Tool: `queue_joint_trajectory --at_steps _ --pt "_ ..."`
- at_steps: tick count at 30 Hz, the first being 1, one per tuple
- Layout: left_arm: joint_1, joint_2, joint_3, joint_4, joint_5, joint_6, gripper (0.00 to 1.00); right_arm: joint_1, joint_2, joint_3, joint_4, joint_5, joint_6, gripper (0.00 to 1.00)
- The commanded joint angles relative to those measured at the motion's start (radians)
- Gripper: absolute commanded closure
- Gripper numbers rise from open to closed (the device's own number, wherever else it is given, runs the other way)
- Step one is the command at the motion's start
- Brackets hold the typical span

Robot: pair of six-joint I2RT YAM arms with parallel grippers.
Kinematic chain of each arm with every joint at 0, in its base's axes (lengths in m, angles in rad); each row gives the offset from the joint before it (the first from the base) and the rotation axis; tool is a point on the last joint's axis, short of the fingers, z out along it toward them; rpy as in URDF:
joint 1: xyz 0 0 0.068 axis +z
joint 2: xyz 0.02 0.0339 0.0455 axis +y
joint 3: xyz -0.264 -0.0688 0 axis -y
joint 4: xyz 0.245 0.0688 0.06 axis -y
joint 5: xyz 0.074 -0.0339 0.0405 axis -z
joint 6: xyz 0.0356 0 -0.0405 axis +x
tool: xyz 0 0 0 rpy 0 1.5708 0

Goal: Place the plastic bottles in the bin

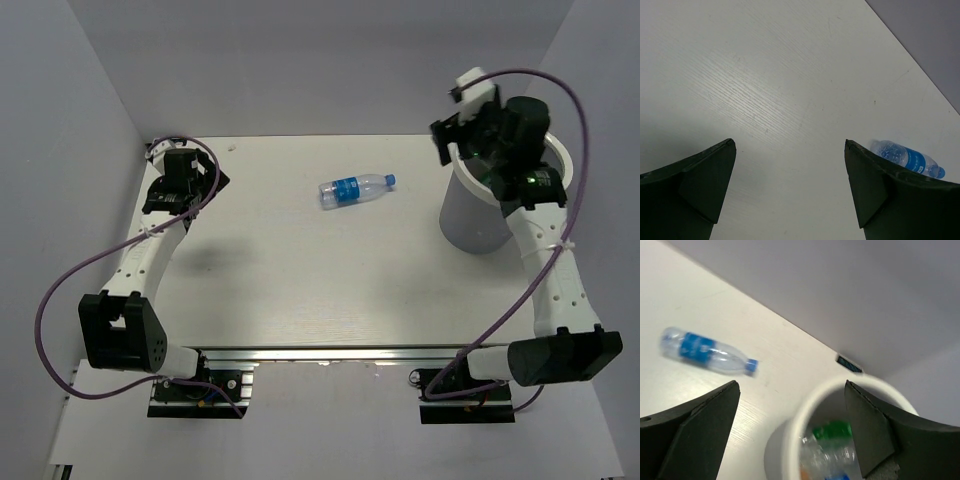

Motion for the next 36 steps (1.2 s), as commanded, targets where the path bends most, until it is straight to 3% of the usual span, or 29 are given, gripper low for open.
queue_joint_trajectory --at_steps 1,6,16,22,31,36 --pt "0.009 -0.059 -0.025 0.011 -0.02 -0.001 0.02 0.136 0.045 0.049 -0.099 -0.054 -0.281 0.11" --pt "0.012 -0.069 -0.045 0.028 0.002 0.006 0.02 0.286 0.19 0.067 -0.216 -0.063 -0.577 0.11" --pt "0.023 -0.054 -0.065 0.05 -0.008 0.019 0.02 0.339 0.565 0.311 -0.376 -0.077 -0.916 0.11" --pt "0.039 -0.022 -0.057 0.048 -0.001 0.023 0.02 0.339 0.778 0.487 -0.471 -0.089 -0.962 0.11" --pt "0.066 0.02 -0.057 0.083 0.077 0.025 0.02 0.339 0.882 0.5 -0.454 -0.173 -0.975 0.11" --pt "0.069 0.047 -0.051 0.105 0.132 0.032 0.02 0.339 0.939 0.485 -0.355 -0.169 -0.921 0.11"
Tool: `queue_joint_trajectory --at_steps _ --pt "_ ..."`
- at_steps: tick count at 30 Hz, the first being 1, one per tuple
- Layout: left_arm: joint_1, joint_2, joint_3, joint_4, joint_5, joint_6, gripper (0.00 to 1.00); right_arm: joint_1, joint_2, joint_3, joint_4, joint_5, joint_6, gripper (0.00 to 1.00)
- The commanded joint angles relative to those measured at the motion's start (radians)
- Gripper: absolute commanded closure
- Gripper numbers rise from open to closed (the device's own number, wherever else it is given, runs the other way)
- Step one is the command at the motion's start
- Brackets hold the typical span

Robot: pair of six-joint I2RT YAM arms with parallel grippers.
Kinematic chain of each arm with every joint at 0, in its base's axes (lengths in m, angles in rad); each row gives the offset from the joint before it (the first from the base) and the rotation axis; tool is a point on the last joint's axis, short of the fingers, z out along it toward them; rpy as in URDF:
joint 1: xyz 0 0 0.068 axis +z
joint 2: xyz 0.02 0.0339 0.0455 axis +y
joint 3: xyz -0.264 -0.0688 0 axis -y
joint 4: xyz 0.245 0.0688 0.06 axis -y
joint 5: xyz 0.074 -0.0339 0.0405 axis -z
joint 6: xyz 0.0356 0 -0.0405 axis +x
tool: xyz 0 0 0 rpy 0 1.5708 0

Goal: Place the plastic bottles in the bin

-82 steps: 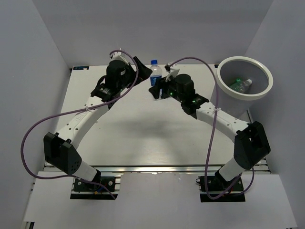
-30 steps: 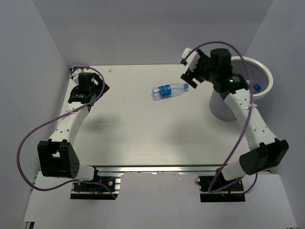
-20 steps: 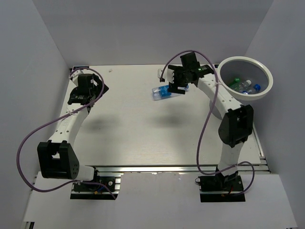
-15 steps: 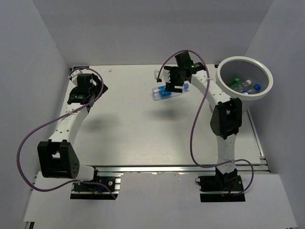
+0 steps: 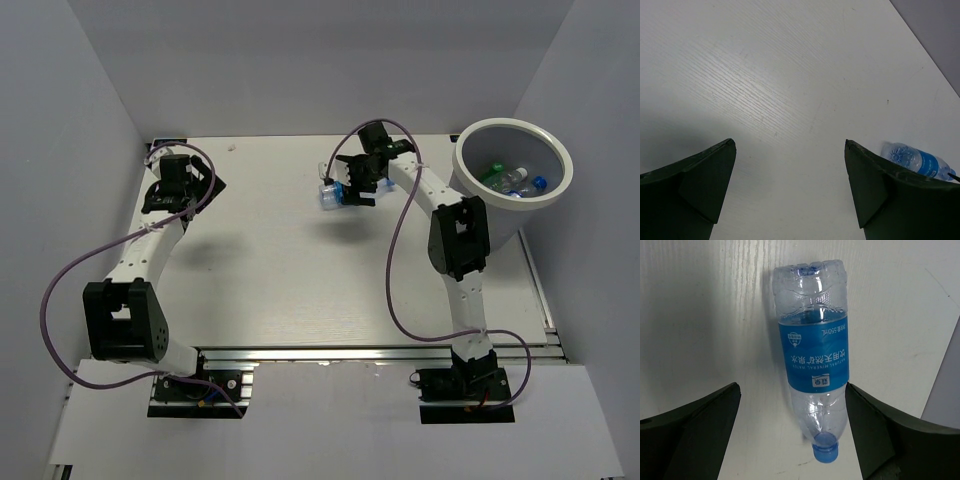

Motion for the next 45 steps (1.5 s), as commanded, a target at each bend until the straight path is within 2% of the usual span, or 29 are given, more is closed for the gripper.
queue_joint_trajectory --at_steps 1,11,18,20,21,22,25,30,32,37,40,42,45 --pt "0.007 0.009 0.01 0.048 0.069 0.019 0.02 0.003 0.03 0.016 0.069 -0.029 -0.021 0.11" --pt "0.007 0.011 0.022 0.038 0.052 0.033 0.02 0.0 0.139 -0.007 0.272 -0.075 0.085 0.11" --pt "0.007 0.003 0.025 0.035 0.054 0.029 0.02 -0.002 0.098 -0.065 0.363 -0.105 0.166 0.14" --pt "0.007 0.003 0.03 0.026 0.051 0.026 0.02 0.0 0.071 -0.077 0.373 -0.098 0.184 0.3" --pt "0.007 0.001 0.031 0.024 0.045 0.026 0.02 0.0 0.055 -0.095 0.387 -0.095 0.198 0.41" --pt "0.007 -0.003 0.034 0.021 0.043 0.026 0.02 0.0 0.019 -0.108 0.401 -0.101 0.206 0.64" --pt "0.007 -0.02 0.036 0.018 0.04 0.021 0.02 0.0 -0.087 -0.2 0.494 -0.093 0.229 0.78" --pt "0.007 -0.068 0.027 0.019 0.043 0.015 0.02 0.0 -0.291 -0.336 0.703 -0.076 0.359 0.79" --pt "0.007 -0.1 0.019 0.025 0.051 0.015 0.02 0.0 -0.391 -0.363 0.816 -0.032 0.485 0.79" --pt "0.007 -0.153 -0.006 0.05 0.063 0.007 0.02 -0.011 -0.575 -0.341 0.93 0.088 0.771 0.8" --pt "0.007 -0.169 -0.007 0.058 0.083 0.004 0.02 -0.052 -0.623 -0.291 0.93 0.232 0.867 0.81" --pt "0.007 -0.173 -0.006 0.059 0.103 0.004 0.02 -0.087 -0.635 -0.242 0.869 0.316 0.942 0.82" --pt "0.007 -0.178 -0.007 0.067 0.109 0.007 0.02 -0.21 -0.68 -0.264 0.806 0.349 1.065 0.82"
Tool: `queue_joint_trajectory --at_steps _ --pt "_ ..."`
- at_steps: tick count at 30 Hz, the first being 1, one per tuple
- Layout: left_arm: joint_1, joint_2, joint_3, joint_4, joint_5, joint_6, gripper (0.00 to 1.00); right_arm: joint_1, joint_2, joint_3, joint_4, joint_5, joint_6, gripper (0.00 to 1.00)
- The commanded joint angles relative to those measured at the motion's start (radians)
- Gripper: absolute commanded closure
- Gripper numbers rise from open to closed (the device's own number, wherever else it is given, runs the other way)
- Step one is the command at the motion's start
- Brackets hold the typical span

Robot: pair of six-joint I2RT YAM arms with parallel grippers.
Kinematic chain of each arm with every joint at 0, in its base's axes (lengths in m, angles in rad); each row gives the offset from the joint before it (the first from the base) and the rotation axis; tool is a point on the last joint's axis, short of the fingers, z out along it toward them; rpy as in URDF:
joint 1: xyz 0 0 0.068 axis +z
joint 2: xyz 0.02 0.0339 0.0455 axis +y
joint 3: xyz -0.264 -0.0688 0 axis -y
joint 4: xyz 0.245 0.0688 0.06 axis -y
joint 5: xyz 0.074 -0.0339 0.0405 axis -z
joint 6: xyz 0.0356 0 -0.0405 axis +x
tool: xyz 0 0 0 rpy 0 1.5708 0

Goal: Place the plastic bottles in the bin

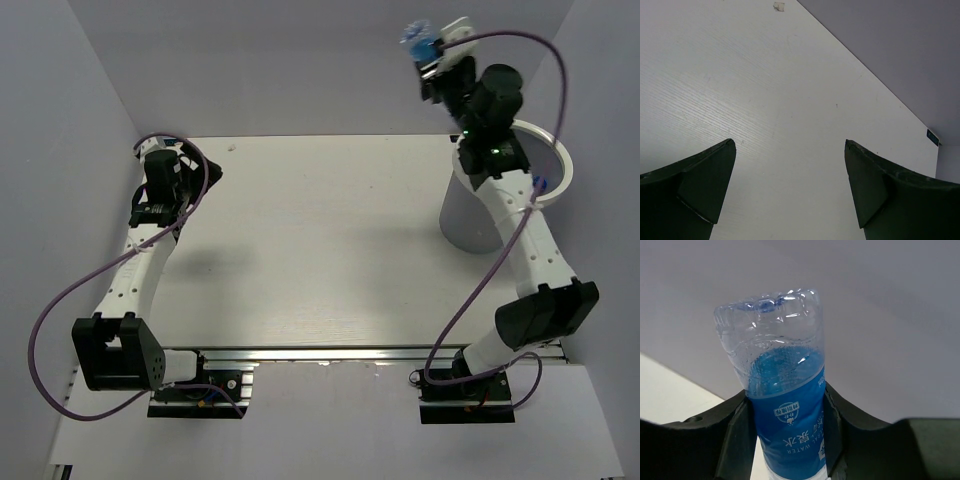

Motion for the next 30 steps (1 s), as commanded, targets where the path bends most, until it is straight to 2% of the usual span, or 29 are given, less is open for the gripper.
queue_joint_trajectory --at_steps 1,8,9,10,11,17,22,27,28,30 --pt "0.005 -0.03 -0.006 0.016 0.029 -0.002 0.02 -0.163 -0.049 -0.033 -0.054 0.127 0.218 0.81" --pt "0.005 -0.02 0.008 0.022 0.035 0.011 0.02 -0.351 -0.227 -0.369 -0.005 0.148 0.322 0.67" --pt "0.005 -0.017 0.01 0.022 0.037 0.011 0.02 -0.363 -0.241 -0.399 -0.005 0.178 0.339 0.5" --pt "0.005 -0.014 0.017 0.016 0.039 0.012 0.02 -0.381 -0.259 -0.443 -0.006 0.194 0.365 0.25" --pt "0.005 -0.008 0.023 0.01 0.039 0.017 0.02 -0.388 -0.264 -0.455 -0.008 0.206 0.37 0.11" --pt "0.005 0.005 0.056 0.009 0.043 0.032 0.02 -0.391 -0.316 -0.413 -0.049 0.208 0.416 0.11" --pt "0.005 0.006 0.066 0.005 0.046 0.046 0.02 -0.389 -0.385 -0.384 -0.09 0.101 0.416 0.11" --pt "0.005 -0.007 0.08 -0.001 0.037 0.054 0.02 -0.388 -0.402 -0.29 -0.31 -0.059 0.466 0.11" --pt "0.005 -0.012 0.077 0.001 0.032 0.054 0.02 -0.383 -0.411 -0.304 -0.315 -0.155 0.48 0.11" --pt "0.005 -0.026 0.057 0.01 0.014 0.052 0.02 -0.368 -0.455 -0.362 -0.29 -0.208 0.499 0.11"
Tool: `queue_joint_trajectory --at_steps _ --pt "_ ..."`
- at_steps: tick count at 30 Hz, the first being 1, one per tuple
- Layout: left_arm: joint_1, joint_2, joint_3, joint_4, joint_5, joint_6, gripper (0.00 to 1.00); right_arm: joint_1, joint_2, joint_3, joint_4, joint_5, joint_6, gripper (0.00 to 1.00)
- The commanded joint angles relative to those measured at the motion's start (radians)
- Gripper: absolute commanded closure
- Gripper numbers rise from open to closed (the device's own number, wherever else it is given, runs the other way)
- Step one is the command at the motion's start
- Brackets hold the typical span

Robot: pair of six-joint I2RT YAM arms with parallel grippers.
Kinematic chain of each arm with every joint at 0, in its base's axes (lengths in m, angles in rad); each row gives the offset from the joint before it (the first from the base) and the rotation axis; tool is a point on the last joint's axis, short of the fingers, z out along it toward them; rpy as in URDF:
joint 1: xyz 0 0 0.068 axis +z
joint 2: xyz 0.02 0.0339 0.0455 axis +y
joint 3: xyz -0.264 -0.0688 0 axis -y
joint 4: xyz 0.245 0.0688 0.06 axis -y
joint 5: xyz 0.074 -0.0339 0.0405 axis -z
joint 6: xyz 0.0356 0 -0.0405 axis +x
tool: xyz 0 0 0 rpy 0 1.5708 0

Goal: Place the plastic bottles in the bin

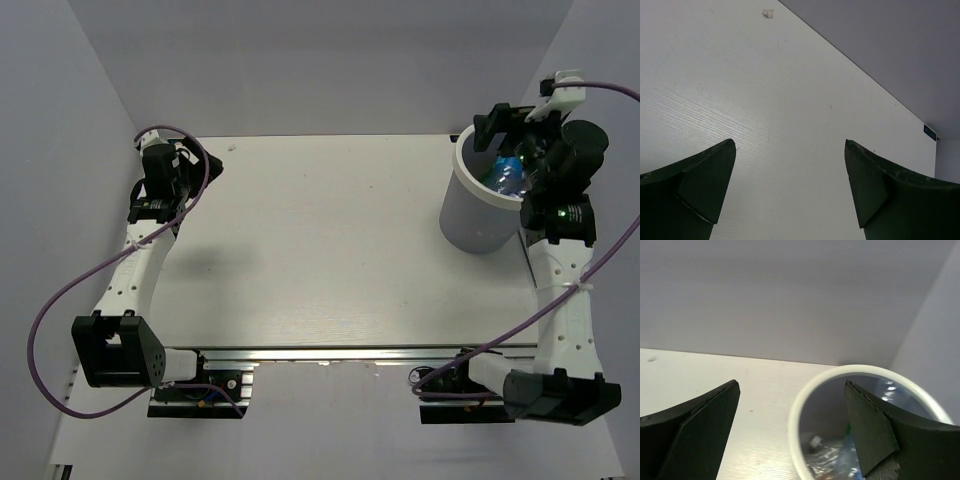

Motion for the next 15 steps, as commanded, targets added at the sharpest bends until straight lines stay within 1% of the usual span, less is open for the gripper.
queue_joint_trajectory --at_steps 1,2,3,4,6,7,9,10,12,13,15 --pt "0.005 -0.046 0.005 0.021 -0.028 0.009 0.02 0.052 -0.056 -0.095 -0.032 -0.159 0.048 0.11" --pt "0.005 -0.046 0.001 0.021 -0.032 0.0 0.02 0.063 -0.065 -0.122 -0.028 -0.144 0.044 0.11" --pt "0.005 -0.04 0.001 0.015 -0.032 -0.002 0.02 0.107 -0.074 -0.14 -0.036 -0.092 0.034 0.11" --pt "0.005 -0.037 0.008 -0.011 -0.028 -0.002 0.02 0.176 -0.078 -0.169 -0.06 -0.058 0.016 0.11" --pt "0.005 -0.043 -0.001 -0.017 -0.025 -0.002 0.02 0.267 -0.084 -0.205 -0.079 0.017 0.004 0.11" --pt "0.005 -0.051 -0.013 -0.013 -0.025 -0.005 0.02 0.354 -0.085 -0.226 -0.08 0.089 0.004 0.11" --pt "0.005 -0.074 -0.056 0.003 -0.026 -0.017 0.02 0.416 -0.078 -0.301 -0.054 0.099 0.025 0.11" --pt "0.005 -0.079 -0.068 0.013 -0.023 -0.017 0.02 0.468 -0.062 -0.329 -0.036 0.106 0.048 0.11" --pt "0.005 -0.083 -0.084 0.009 -0.031 -0.008 0.02 0.508 -0.024 -0.41 0.018 0.11 0.097 0.11" --pt "0.005 -0.083 -0.084 -0.003 -0.041 -0.008 0.02 0.535 -0.007 -0.432 0.028 0.1 0.108 0.11" --pt "0.005 -0.08 -0.09 -0.008 -0.08 0.011 0.02 0.539 0.031 -0.484 0.07 0.032 0.117 0.11"
